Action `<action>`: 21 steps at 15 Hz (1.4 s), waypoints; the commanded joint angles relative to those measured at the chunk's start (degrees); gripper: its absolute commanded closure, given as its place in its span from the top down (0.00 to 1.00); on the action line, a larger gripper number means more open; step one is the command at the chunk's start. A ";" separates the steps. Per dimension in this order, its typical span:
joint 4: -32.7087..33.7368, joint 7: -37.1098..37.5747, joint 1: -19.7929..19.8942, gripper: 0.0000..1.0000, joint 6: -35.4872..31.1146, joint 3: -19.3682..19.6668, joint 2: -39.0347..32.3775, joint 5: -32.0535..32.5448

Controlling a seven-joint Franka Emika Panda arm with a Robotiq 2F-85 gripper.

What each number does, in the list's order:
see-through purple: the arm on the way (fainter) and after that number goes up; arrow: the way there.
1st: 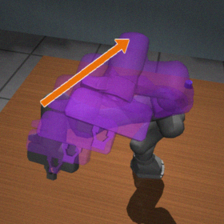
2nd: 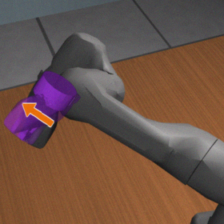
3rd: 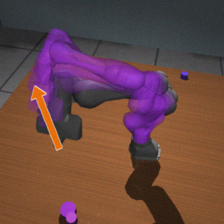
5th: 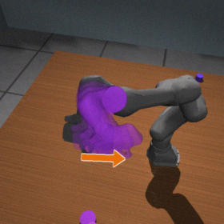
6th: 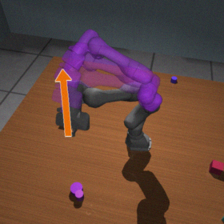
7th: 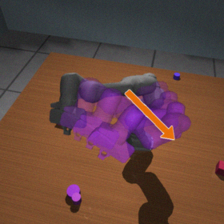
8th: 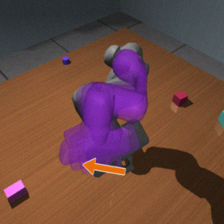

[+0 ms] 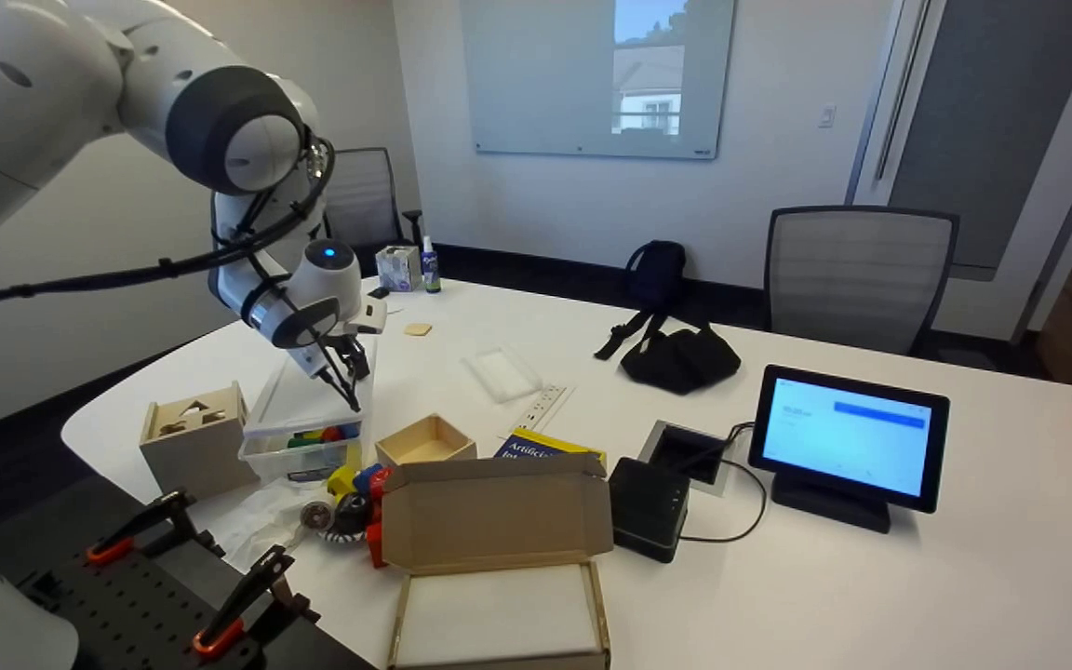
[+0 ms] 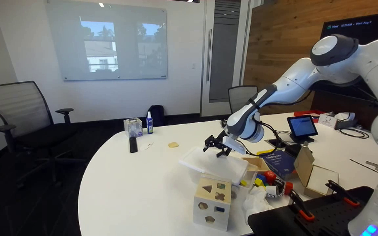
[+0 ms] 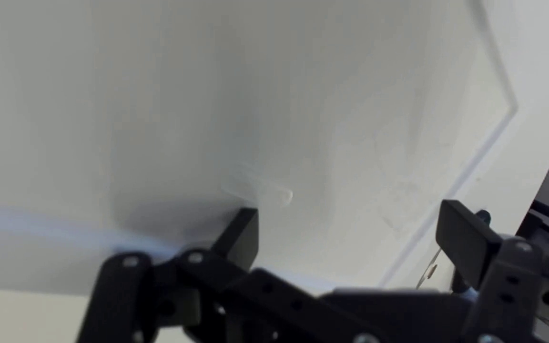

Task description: Put the white lid on the clear container.

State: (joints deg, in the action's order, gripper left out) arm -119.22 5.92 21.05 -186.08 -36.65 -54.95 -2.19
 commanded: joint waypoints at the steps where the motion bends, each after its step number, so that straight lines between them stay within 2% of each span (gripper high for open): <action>1: 0.59 2.35 -6.24 1.00 4.73 6.16 4.34 -3.44; 5: -0.46 3.84 -12.99 1.00 9.22 12.55 9.18 -6.60; 11: -0.09 4.21 -20.42 1.00 19.77 19.37 13.01 -9.14; 16: -0.41 7.40 -29.61 1.00 28.35 29.47 15.91 -6.37; 21: -1.30 7.97 -32.32 1.00 35.83 32.26 16.90 -5.82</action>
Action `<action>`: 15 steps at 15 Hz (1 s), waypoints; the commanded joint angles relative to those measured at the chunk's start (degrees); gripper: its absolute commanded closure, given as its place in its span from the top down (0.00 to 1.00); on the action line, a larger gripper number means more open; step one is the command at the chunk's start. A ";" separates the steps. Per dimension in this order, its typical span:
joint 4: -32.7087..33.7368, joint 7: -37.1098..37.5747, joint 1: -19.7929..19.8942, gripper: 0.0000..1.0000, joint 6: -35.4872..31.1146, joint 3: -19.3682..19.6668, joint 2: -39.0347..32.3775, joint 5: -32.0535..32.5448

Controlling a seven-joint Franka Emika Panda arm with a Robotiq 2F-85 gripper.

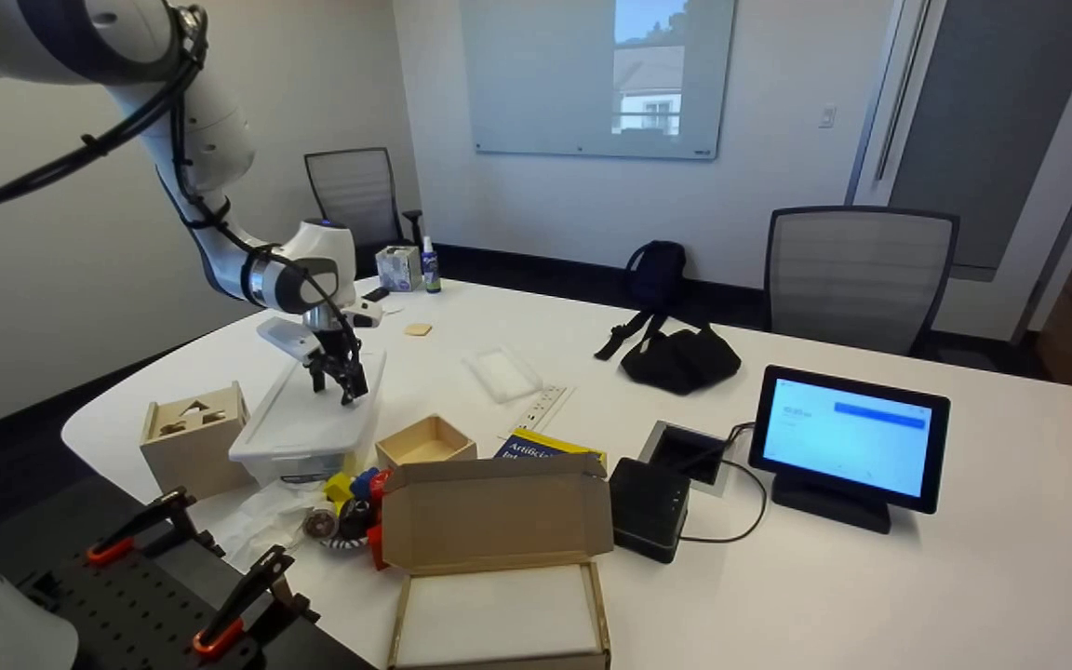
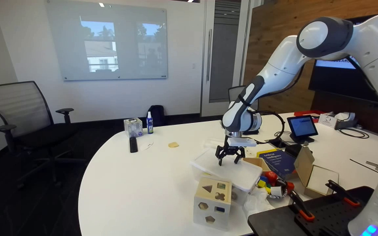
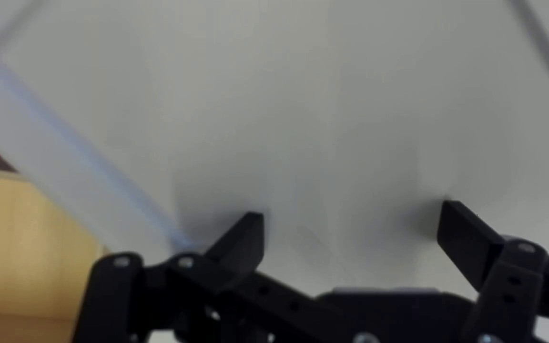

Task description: Put the white lid on the clear container.

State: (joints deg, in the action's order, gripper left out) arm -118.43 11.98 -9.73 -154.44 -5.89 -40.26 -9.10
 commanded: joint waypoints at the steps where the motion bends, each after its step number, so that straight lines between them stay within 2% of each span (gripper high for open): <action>1: -2.19 1.91 -1.63 1.00 5.16 1.61 2.30 1.13; 4: -2.31 2.24 -2.27 1.00 5.02 2.42 2.35 1.70; 8: -2.86 3.36 -4.39 1.00 0.89 4.47 1.10 4.56; 15: -3.44 0.64 -2.32 1.00 -14.41 2.93 -6.08 3.21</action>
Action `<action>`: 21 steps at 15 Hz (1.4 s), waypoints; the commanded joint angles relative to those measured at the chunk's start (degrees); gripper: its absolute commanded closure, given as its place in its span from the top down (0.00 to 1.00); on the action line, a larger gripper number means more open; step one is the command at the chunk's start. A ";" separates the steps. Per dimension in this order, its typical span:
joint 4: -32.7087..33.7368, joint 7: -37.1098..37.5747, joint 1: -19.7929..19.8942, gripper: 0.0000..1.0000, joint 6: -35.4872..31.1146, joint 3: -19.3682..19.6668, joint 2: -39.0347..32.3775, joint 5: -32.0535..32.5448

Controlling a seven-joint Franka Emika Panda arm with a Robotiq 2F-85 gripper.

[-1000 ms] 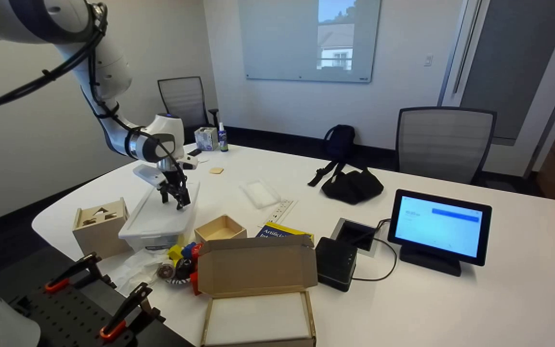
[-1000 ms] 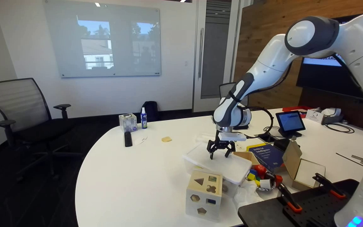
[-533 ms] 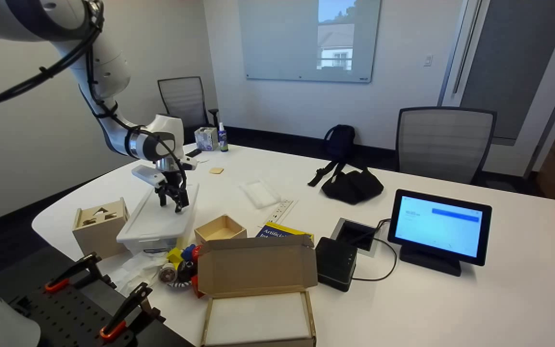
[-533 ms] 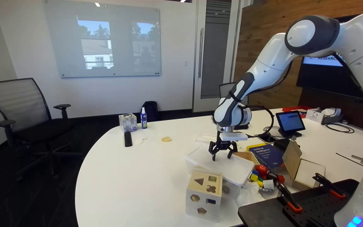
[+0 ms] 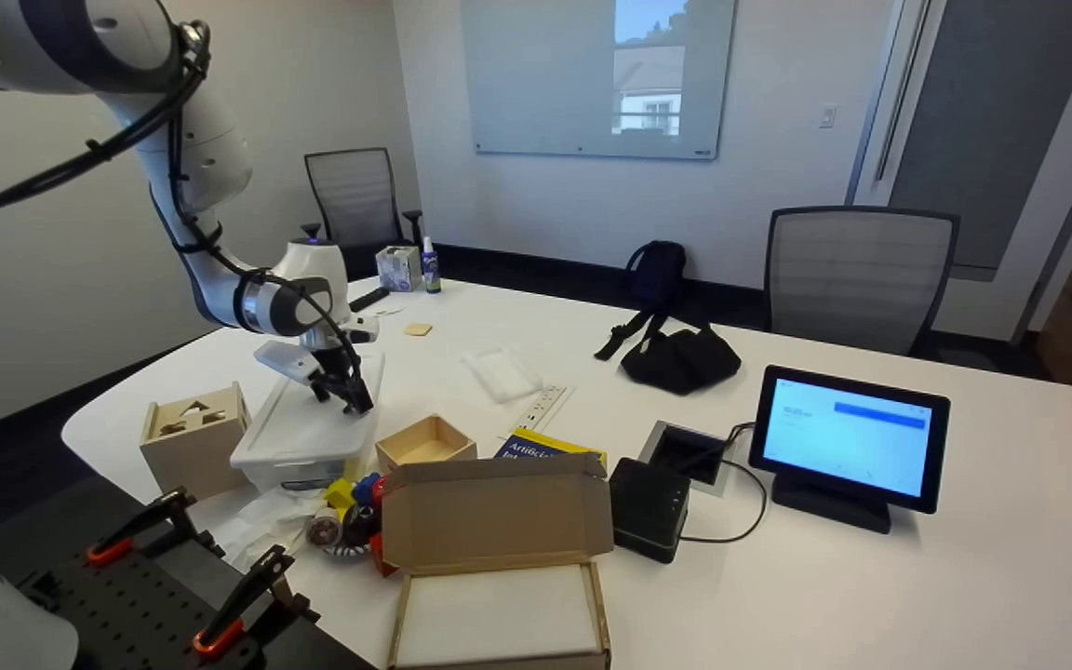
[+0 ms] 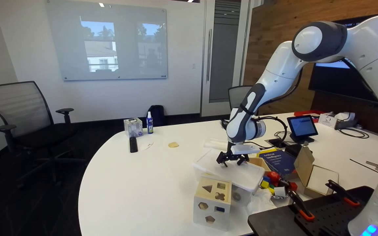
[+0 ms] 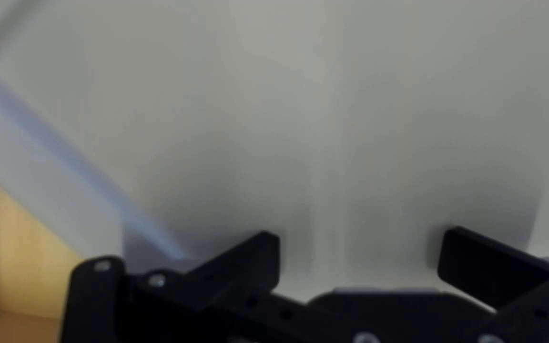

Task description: Put the white lid on the clear container.

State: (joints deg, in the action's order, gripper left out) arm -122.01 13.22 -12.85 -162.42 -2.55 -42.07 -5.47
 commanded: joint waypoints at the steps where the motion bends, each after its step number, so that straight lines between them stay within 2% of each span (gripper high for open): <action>1: -0.21 -0.48 0.56 1.00 -7.37 -0.22 -4.02 -0.33; 5: -1.04 -0.27 0.12 1.00 -9.08 0.53 -4.09 -0.13; 9: -0.97 -0.69 1.71 1.00 -8.97 -0.19 -6.46 -0.88; 15: -1.77 -1.84 5.82 1.00 -7.83 -4.75 -2.01 -2.95; 18: -3.43 -2.96 8.05 1.00 -5.20 -7.30 1.89 -3.44; 21: -6.02 -4.63 10.26 1.00 -5.64 -10.21 5.29 -3.85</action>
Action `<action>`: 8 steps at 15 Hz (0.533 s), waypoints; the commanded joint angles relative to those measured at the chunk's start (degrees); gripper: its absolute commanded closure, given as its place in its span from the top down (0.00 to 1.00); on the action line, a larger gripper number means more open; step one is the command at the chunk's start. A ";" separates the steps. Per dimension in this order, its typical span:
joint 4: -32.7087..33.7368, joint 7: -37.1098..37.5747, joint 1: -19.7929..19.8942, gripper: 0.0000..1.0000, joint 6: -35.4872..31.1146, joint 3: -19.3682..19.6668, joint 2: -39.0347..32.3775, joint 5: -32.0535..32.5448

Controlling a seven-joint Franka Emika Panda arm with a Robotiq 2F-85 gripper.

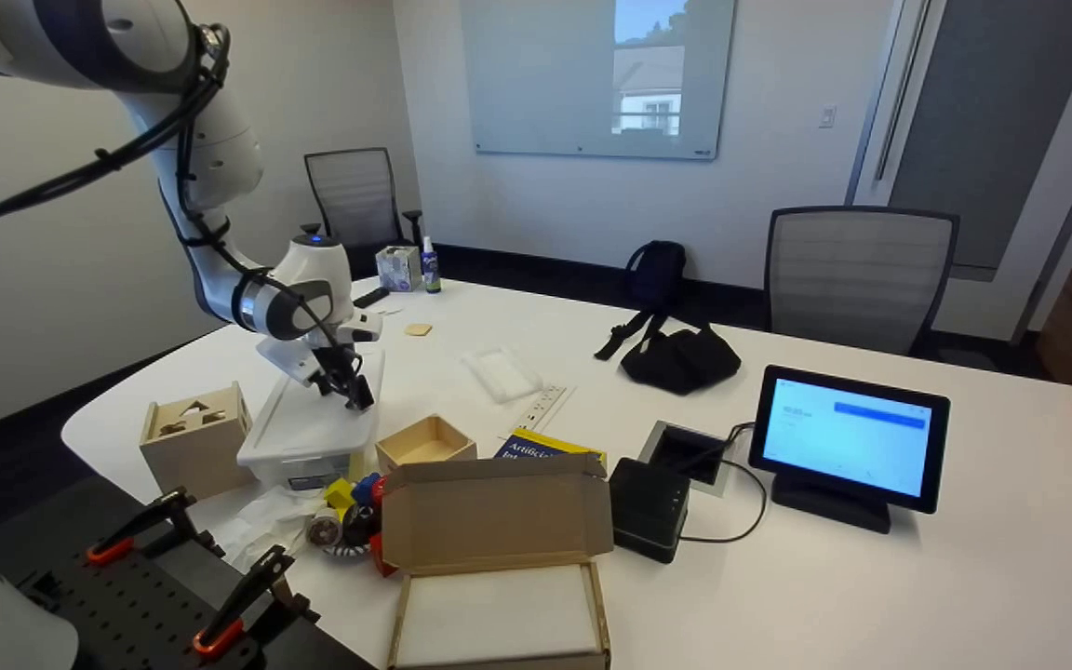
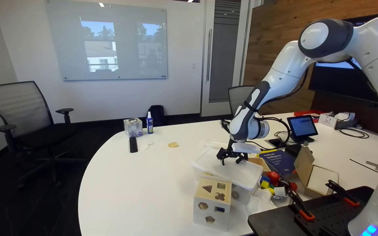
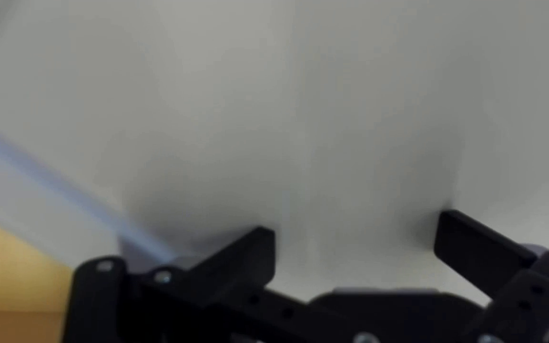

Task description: Put the white lid on the clear container.

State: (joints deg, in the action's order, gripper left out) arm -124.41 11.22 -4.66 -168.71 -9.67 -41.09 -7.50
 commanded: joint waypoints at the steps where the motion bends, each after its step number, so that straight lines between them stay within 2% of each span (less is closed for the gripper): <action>1: -4.75 -3.67 3.18 1.00 0.24 -4.57 5.73 -2.01; 8: -11.87 -8.21 9.58 1.00 2.01 -14.67 18.82 -7.79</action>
State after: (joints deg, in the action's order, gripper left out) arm -131.39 6.05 2.40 -168.64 -20.72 -29.98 -11.76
